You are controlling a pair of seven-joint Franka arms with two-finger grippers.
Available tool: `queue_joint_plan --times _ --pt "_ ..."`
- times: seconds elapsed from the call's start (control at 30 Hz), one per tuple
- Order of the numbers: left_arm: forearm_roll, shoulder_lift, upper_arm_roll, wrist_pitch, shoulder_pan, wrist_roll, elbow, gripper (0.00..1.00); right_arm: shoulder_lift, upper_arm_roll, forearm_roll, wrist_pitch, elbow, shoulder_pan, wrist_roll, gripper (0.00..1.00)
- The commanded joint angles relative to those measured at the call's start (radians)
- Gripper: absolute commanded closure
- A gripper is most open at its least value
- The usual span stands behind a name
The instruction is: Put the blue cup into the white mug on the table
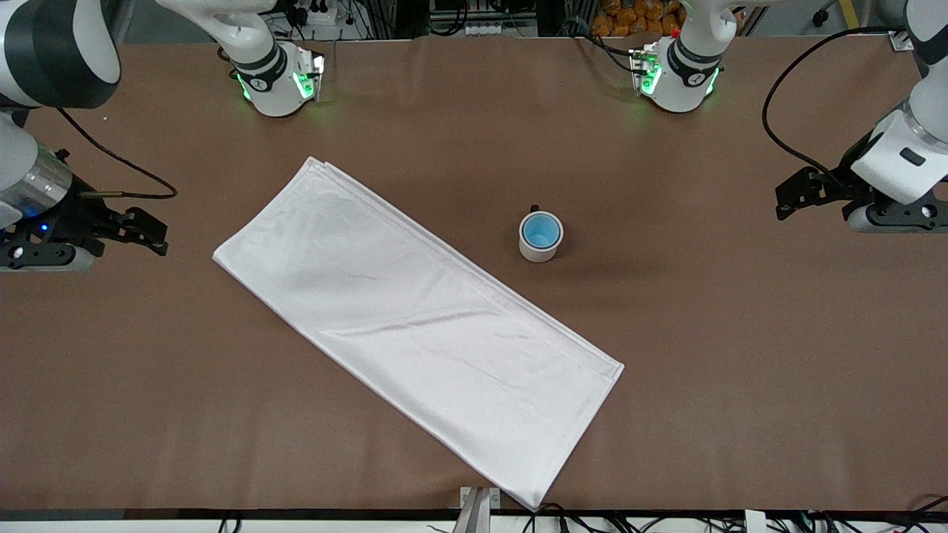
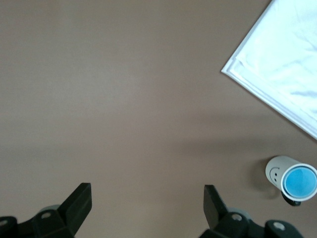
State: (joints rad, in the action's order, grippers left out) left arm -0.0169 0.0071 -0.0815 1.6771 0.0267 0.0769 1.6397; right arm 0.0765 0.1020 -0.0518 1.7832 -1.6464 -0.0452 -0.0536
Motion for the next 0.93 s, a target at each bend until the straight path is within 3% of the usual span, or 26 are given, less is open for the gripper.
queue_joint_plan --times 0.0,0.9 --pt "0.025 -0.001 0.012 -0.042 0.005 -0.025 -0.04 0.0 -0.024 0.008 0.017 0.005 -0.021 -0.008 -0.006 0.0" --pt "0.025 0.001 0.003 -0.057 -0.001 -0.023 -0.052 0.0 -0.018 0.01 0.017 0.019 -0.018 -0.01 -0.006 0.0"
